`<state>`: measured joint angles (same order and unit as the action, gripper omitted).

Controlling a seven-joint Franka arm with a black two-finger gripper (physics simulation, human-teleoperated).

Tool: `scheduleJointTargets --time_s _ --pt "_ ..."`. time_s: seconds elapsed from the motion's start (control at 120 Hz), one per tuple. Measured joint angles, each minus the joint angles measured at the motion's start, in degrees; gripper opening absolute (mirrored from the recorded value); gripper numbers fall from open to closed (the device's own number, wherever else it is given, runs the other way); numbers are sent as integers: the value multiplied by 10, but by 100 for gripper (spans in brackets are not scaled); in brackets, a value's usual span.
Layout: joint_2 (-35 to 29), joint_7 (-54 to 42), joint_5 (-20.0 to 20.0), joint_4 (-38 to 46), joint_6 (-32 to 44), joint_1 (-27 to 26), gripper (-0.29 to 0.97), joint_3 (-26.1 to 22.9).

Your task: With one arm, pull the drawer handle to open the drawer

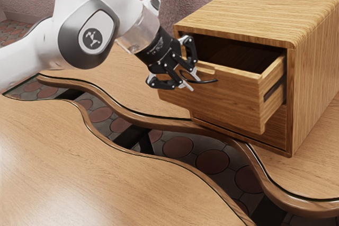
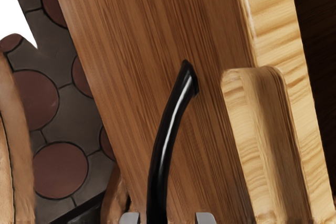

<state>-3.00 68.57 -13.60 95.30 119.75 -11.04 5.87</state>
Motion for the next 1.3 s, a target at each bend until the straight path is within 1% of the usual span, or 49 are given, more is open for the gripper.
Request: scheduleJointTargets --time_s 0.592,0.867,1.3 --pt "-64 3 2 71 3 -7 4 -3" --pt "-99 4 5 102 2 -8 1 1" --pt "-143 4 5 141 3 -3 5 1"
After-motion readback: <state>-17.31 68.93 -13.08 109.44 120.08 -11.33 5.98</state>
